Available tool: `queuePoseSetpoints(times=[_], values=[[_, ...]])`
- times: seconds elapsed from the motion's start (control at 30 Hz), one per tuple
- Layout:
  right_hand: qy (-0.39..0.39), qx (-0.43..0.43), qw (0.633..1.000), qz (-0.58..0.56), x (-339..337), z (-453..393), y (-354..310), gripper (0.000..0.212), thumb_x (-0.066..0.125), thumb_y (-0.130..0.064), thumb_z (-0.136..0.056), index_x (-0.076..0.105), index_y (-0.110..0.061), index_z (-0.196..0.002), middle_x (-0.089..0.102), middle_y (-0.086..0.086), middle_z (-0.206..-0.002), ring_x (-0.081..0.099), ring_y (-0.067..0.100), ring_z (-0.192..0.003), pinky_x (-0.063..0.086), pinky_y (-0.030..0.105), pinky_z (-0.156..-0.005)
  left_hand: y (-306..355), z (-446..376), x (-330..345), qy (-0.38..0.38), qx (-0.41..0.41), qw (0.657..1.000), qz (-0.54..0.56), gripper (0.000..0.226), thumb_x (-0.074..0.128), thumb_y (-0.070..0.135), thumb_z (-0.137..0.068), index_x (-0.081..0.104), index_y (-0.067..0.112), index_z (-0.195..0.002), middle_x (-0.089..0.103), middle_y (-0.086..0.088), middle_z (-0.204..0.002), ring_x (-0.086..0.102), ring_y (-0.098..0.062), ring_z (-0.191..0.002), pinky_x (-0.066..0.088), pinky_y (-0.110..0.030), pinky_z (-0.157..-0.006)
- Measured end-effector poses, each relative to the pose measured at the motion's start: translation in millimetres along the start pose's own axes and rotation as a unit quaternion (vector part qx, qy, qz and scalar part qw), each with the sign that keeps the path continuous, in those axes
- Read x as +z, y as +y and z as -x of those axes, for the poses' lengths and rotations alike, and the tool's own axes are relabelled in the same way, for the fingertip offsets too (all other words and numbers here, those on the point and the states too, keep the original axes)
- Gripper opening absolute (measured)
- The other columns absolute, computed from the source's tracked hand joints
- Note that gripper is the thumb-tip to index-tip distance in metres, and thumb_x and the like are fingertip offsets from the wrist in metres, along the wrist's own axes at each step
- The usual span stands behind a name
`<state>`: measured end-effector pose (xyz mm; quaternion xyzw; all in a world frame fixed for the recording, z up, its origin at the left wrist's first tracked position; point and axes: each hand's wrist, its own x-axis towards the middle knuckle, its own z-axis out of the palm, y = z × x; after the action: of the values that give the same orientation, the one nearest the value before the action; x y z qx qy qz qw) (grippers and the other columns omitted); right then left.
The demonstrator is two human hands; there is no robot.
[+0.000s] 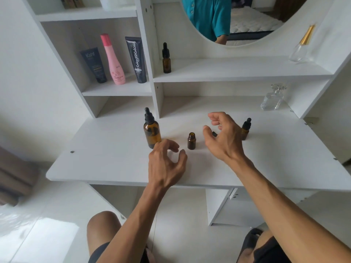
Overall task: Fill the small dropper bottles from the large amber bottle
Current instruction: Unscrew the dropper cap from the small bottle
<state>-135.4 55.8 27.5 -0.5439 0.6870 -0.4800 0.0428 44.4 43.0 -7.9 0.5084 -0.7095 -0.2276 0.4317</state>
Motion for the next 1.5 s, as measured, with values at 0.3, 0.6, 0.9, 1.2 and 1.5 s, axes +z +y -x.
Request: queuePoseSetpoints(times=[0.3,0.6,0.9,1.2,1.5], values=[[-0.108,-0.067,0.988,-0.083,40.0,-26.7,-86.7,0.033,0.075,-0.03,-0.087,0.067,-0.014,-0.116,0.073,-0.002,-0.103,0.067,0.008,-0.089,0.045,0.004,-0.074,-17.5,-28.2,-24.7,0.153,-0.069,0.986,0.024,0.06,0.077,0.034,-0.084,0.043,0.012,-0.129,0.045,-0.001,-0.115,0.049,-0.022,-0.105,0.048,-0.042,-0.086],[-0.173,-0.041,0.98,-0.092,71.8,-35.7,-105.4,0.04,0.077,-0.034,-0.085,0.068,-0.013,-0.118,0.073,0.004,-0.112,0.068,0.009,-0.094,0.057,0.024,-0.087,-21.1,-46.2,-17.6,0.051,-0.064,0.993,0.085,0.054,0.068,0.022,-0.091,0.044,0.013,-0.139,0.063,-0.002,-0.124,0.06,-0.012,-0.104,0.042,-0.005,-0.08],[-0.158,-0.029,0.979,-0.128,78.4,-39.5,-106.4,0.016,0.074,-0.028,-0.088,0.074,-0.014,-0.096,0.075,-0.004,-0.091,0.071,0.009,-0.084,0.059,0.028,-0.082,-29.0,-44.1,-12.2,0.053,-0.073,0.991,0.097,0.048,0.064,0.021,-0.096,0.044,0.016,-0.14,0.067,-0.004,-0.122,0.065,-0.018,-0.103,0.05,-0.027,-0.087],[-0.124,-0.052,0.965,-0.223,62.4,-54.7,-125.3,0.012,0.072,-0.019,-0.09,0.074,-0.008,-0.097,0.073,-0.003,-0.08,0.072,0.011,-0.077,0.061,0.032,-0.072,-35.4,-44.9,-7.5,0.065,-0.073,0.989,0.108,0.048,0.067,0.035,-0.095,0.046,0.023,-0.137,0.067,0.003,-0.12,0.065,-0.015,-0.102,0.051,-0.033,-0.091],[-0.107,-0.068,0.957,-0.262,57.5,-66.7,-136.9,0.019,0.072,-0.021,-0.091,0.072,-0.004,-0.1,0.076,0.004,-0.084,0.075,0.016,-0.077,0.062,0.03,-0.074,-35.1,-44.8,-8.5,0.065,-0.068,0.99,0.103,0.047,0.069,0.031,-0.094,0.048,0.021,-0.136,0.062,0.011,-0.112,0.052,0.005,-0.09,0.035,0.001,-0.078]])
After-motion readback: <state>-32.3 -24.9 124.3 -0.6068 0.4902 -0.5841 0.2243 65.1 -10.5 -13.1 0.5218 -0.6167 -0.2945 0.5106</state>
